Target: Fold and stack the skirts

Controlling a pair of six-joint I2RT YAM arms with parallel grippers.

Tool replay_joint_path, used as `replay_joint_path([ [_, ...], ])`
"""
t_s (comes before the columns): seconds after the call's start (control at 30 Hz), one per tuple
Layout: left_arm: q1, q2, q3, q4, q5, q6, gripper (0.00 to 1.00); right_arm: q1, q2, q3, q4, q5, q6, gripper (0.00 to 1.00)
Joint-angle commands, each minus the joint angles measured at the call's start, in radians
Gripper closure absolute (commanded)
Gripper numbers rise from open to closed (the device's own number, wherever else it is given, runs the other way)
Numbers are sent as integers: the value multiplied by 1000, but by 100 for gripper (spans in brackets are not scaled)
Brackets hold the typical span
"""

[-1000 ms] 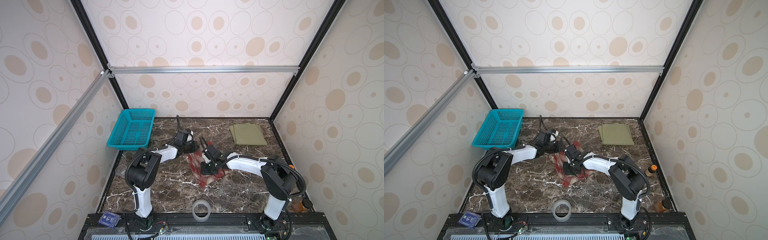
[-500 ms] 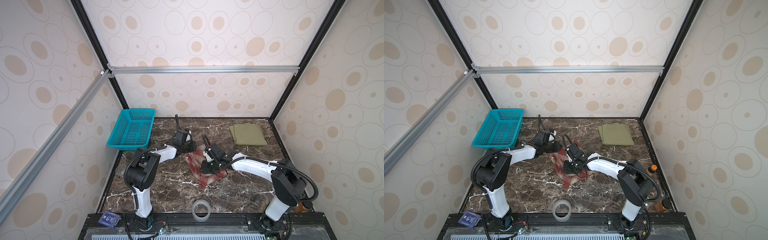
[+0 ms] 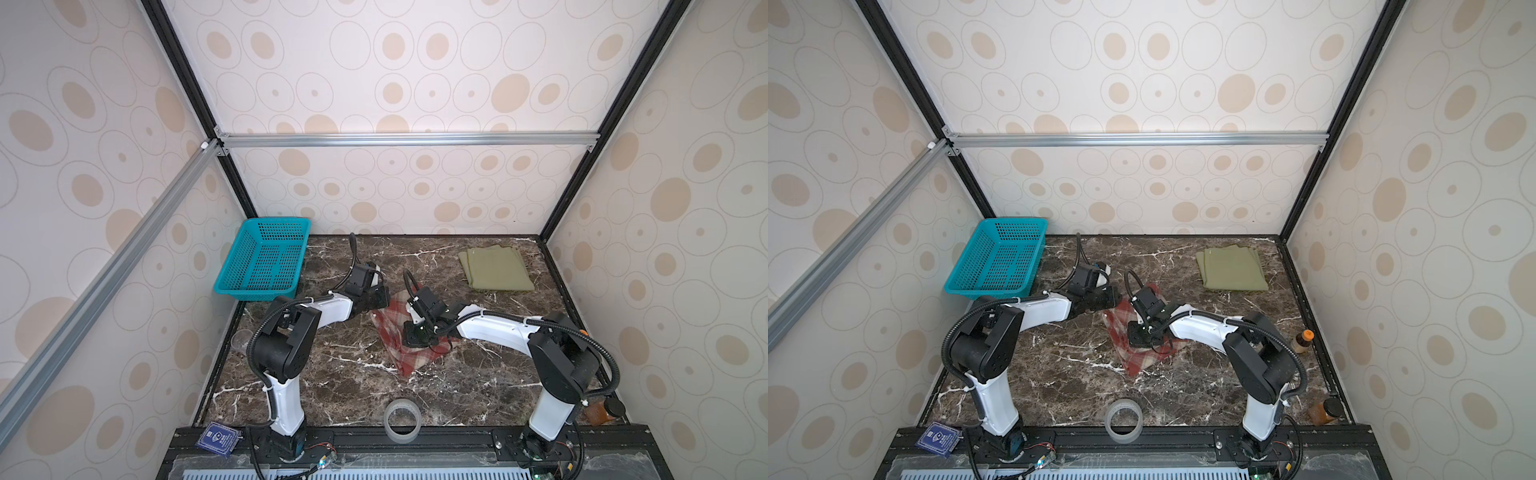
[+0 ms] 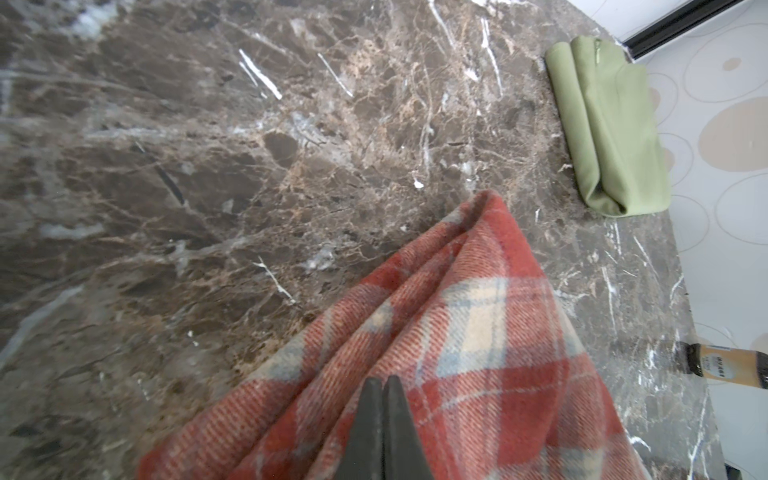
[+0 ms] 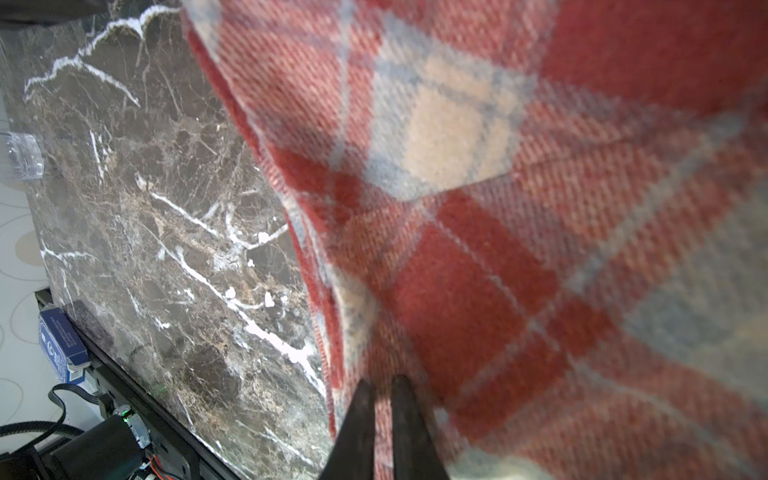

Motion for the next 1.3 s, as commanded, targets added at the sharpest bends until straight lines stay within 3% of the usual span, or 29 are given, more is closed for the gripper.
replay_joint_path([
  [0.0, 8, 42, 12, -11, -28, 12, 100, 19, 19, -6, -25, -4, -24, 89],
  [0.43, 12, 132, 48, 1, -56, 13, 100, 58, 115, 4, -20, 39, 1, 96],
  [0.67, 38, 138, 142, -18, -61, 32, 100, 72, 191, 110, 75, 35, 66, 99],
  [0.97, 57, -24, 197, -74, -28, 38, 99, 57, 55, 168, 9, 73, 50, 99],
  [1.27, 55, -215, 41, -46, 9, -38, 98, -91, -61, 159, -39, 45, -31, 99],
])
